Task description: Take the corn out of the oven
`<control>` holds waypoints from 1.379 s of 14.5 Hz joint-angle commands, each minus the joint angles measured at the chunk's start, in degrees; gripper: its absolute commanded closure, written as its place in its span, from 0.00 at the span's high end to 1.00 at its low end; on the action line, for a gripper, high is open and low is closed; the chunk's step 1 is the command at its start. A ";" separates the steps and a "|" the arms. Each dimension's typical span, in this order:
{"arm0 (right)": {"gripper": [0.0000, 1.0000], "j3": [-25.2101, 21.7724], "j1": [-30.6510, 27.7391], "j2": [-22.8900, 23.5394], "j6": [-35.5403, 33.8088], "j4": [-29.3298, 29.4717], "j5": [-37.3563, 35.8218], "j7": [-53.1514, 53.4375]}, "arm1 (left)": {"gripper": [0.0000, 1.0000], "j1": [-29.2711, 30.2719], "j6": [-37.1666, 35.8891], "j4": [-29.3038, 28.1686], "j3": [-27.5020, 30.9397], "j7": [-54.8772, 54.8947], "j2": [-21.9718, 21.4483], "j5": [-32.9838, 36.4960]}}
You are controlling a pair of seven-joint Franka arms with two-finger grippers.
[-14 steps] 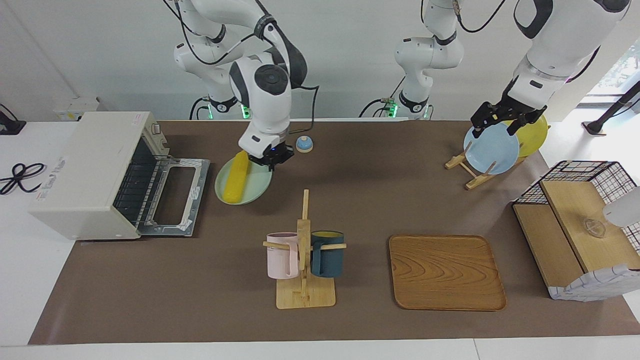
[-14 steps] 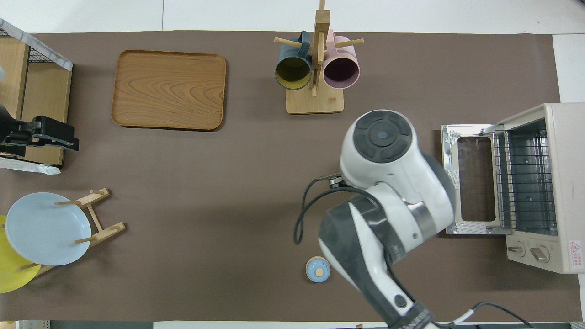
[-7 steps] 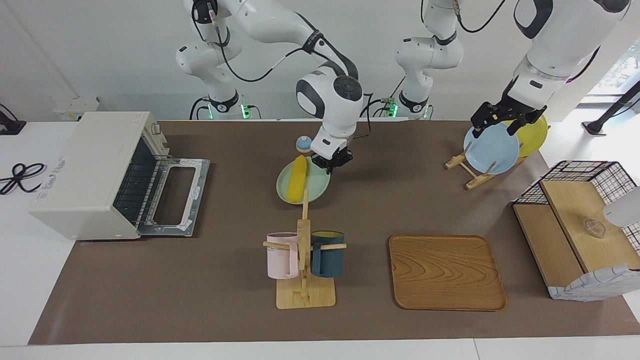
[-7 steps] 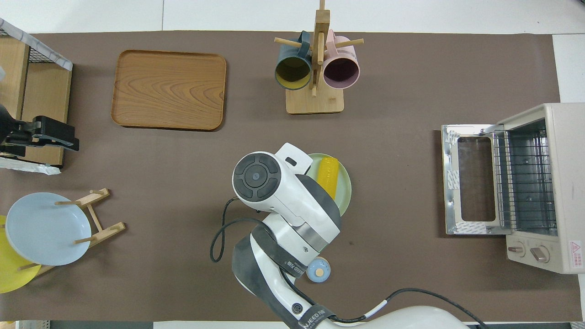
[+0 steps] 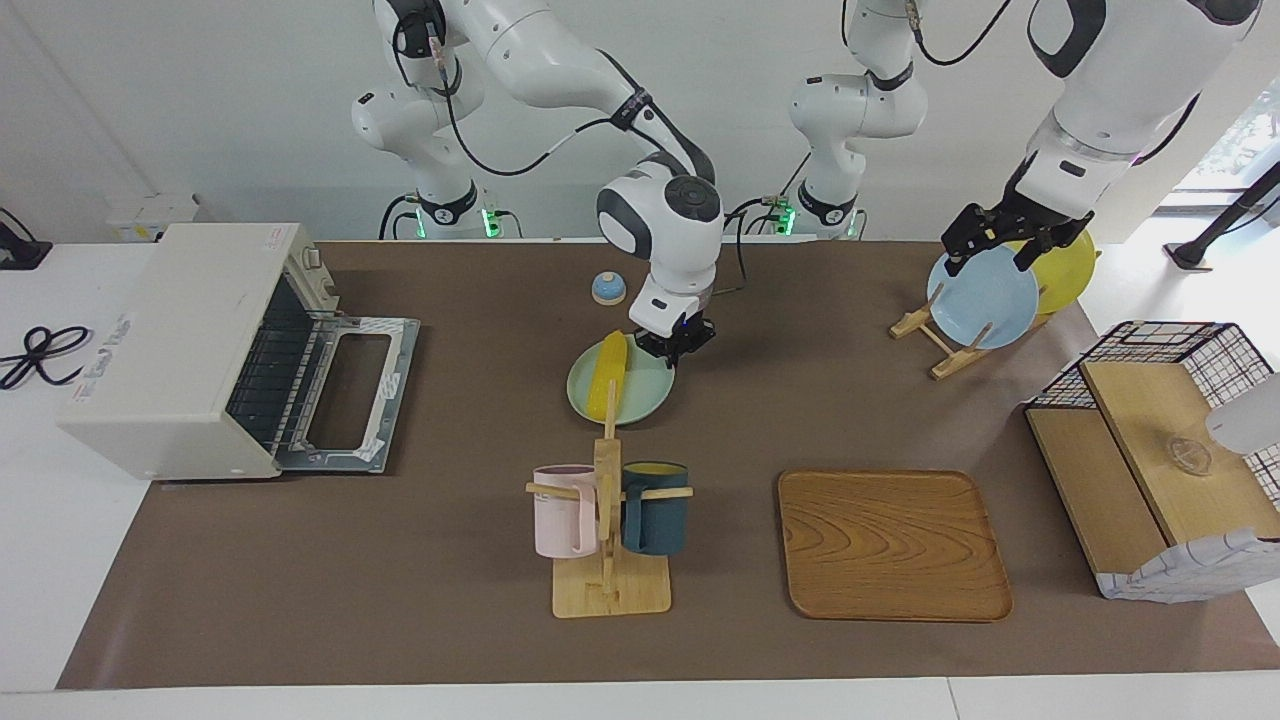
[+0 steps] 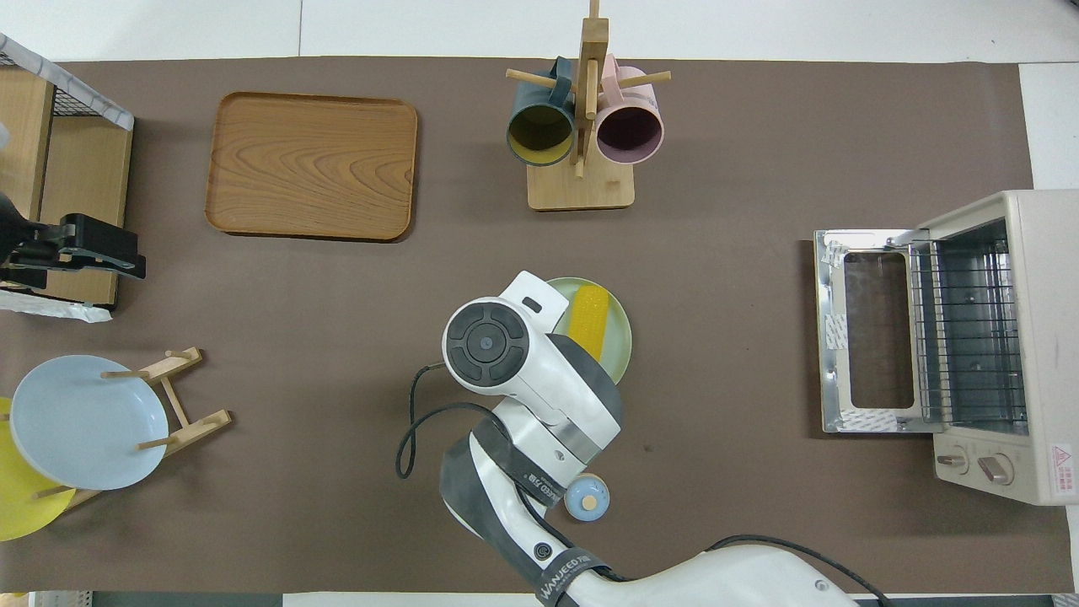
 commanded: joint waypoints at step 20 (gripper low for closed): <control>0.00 -0.74 -28.11 -15.80 -5.18 -20.84 -5.93 -8.40 | 1.00 -14.01 19.06 -12.91 -1.12 -5.44 0.56 -4.24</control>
